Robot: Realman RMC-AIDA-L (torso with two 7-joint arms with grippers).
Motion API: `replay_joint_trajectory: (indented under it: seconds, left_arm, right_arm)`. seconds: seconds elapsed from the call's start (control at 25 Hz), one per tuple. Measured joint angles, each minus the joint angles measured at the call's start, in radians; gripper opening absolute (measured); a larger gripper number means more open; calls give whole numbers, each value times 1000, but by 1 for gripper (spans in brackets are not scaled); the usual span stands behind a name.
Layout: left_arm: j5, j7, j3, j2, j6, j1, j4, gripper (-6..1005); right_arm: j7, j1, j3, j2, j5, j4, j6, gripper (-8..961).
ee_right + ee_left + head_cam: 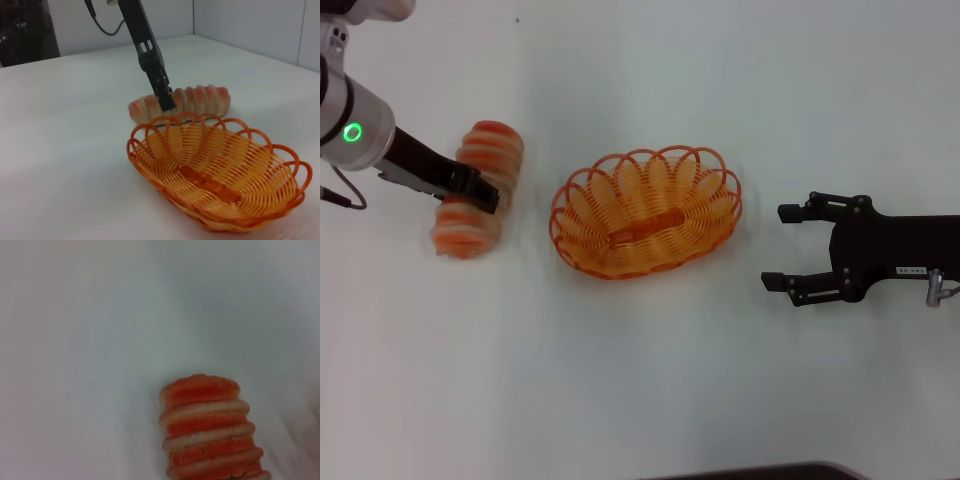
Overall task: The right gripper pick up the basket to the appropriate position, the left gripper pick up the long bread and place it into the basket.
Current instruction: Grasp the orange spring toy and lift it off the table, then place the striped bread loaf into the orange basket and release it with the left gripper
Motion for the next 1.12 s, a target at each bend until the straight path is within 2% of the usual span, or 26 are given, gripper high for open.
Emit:
replay_joint_trajectory:
  seconds: [0.48, 0.72, 0.92, 1.04, 1.12]
  left_arm:
    - [0, 12, 2, 1, 5, 5, 27, 501]
    - [-5, 83, -1, 1, 22, 15, 75, 450]
    - [-23, 242, -48, 2, 111, 16, 178, 417]
    - [-103, 364, -133, 6, 220, 5, 257, 399]
    - [-175, 442, -153, 7, 286, 0, 293, 387]
  right_arm:
    - [4, 2, 0, 1, 0, 1, 0, 944]
    - [4, 3, 0, 1, 0, 1, 1, 944]
    - [4, 3, 0, 1, 0, 1, 1, 944]
    - [4, 4, 0, 1, 0, 1, -1, 944]
    - [4, 5, 0, 1, 0, 1, -2, 944]
